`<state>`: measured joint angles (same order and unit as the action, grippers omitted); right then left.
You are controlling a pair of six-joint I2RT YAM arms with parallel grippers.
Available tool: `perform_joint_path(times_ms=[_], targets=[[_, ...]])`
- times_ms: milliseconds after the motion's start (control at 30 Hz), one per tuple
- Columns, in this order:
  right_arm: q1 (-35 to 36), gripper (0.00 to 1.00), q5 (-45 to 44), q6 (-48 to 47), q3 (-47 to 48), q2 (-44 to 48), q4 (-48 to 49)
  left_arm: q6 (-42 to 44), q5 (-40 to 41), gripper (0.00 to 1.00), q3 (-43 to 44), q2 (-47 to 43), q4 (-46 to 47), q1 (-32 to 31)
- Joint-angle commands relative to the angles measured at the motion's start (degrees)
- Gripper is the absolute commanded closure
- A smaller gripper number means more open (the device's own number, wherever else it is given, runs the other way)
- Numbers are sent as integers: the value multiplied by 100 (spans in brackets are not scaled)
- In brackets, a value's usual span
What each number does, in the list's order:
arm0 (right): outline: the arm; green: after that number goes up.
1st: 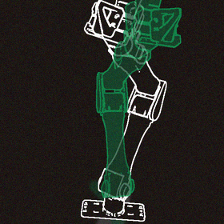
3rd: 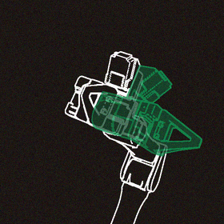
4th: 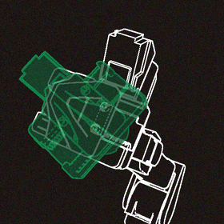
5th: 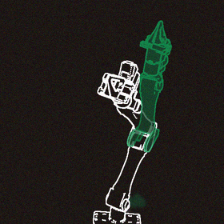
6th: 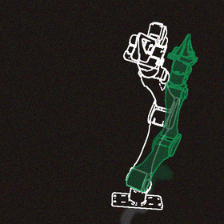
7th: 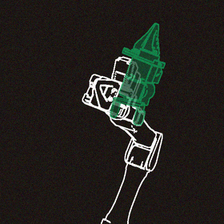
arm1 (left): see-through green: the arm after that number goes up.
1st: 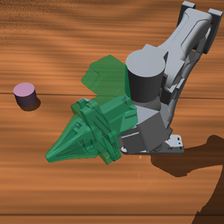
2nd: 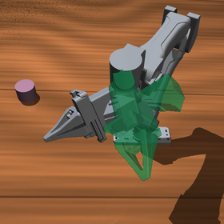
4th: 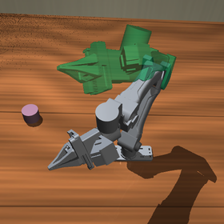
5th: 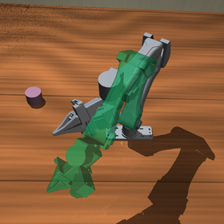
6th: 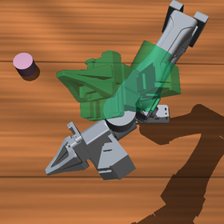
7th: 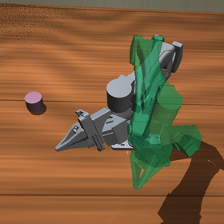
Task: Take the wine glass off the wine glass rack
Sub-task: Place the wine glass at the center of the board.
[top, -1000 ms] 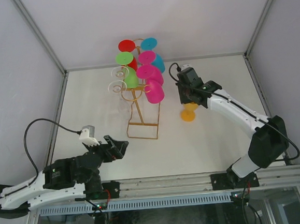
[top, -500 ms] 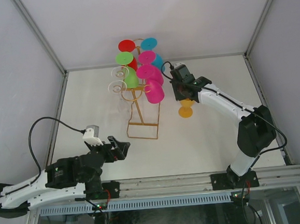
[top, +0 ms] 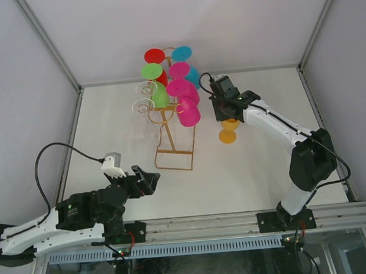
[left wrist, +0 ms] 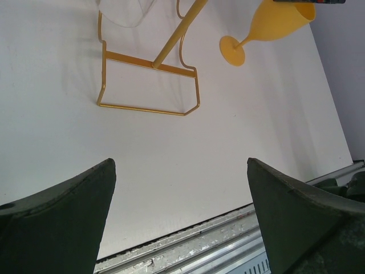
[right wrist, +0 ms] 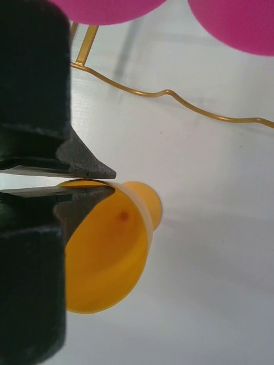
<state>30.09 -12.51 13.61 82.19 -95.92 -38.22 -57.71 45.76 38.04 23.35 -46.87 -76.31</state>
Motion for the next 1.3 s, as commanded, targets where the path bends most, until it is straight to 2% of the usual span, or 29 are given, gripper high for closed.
perform_joint_path(times_ms=[0,1267], targets=[[-9,92,-5,-88,373,3,-61,-108,-99,0,-97,110,362,38],[-20,86,324,-51,792,191,-323,2,-170,0,-34,199,319,33]])
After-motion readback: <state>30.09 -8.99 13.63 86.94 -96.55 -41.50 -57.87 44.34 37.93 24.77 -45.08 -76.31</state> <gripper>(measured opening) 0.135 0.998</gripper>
